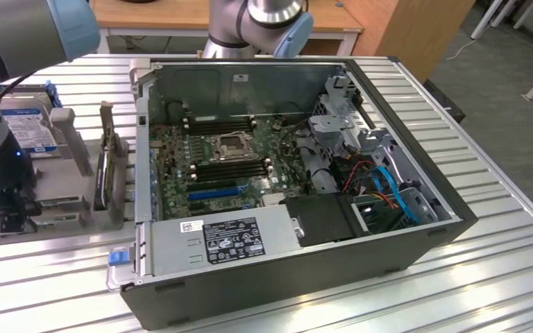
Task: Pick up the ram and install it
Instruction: 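Reach for the ram, then pick up the ram and move it above insertion slot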
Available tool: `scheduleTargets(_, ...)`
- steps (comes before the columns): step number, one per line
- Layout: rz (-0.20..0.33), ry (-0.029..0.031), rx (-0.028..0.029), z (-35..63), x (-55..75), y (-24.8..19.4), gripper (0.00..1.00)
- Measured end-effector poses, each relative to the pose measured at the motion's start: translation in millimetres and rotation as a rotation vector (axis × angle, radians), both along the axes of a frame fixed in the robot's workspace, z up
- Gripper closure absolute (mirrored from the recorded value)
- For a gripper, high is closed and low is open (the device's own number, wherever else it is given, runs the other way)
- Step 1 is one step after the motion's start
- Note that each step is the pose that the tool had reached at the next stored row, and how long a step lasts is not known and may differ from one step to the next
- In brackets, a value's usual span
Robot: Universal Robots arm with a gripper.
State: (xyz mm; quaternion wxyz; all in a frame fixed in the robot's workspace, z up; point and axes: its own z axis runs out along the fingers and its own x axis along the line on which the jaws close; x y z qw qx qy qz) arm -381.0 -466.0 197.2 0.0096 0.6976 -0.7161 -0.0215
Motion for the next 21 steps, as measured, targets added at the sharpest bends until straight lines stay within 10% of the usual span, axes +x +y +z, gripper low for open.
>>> scheduleTargets(10,0.000,-0.0014,-0.0015,-6.5,-11.0,6.0,0.65)
scheduleTargets(21,0.000,-0.0013,-0.0018,-7.5,-11.5,0.6,0.65)
